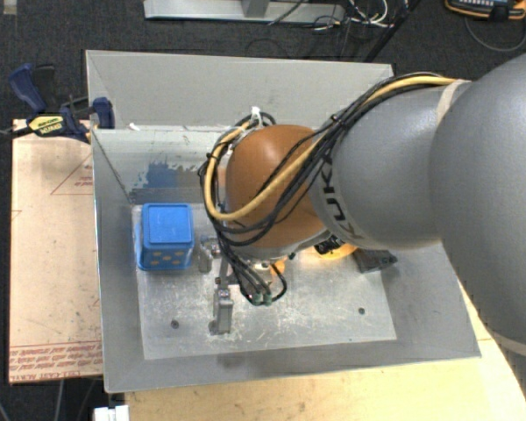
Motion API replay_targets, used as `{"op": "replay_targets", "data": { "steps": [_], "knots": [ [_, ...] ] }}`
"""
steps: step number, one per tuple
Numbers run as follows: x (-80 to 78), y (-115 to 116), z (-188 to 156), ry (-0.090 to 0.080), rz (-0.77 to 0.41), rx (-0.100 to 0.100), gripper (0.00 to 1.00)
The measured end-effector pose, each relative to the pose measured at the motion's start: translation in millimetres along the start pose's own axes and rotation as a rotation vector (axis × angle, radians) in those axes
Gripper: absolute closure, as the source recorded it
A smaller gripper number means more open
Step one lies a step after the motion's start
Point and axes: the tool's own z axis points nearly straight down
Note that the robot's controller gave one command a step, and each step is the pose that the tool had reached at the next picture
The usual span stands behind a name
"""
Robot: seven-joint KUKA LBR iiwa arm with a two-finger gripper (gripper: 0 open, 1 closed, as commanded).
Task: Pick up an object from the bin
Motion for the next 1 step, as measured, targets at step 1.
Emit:
{"op": "replay_targets", "data": {
  "steps": [1],
  "knots": [
    [-1.9, -0.7, -4.3, -0.007, 0.003, -0.001, 0.00]
  ]
}}
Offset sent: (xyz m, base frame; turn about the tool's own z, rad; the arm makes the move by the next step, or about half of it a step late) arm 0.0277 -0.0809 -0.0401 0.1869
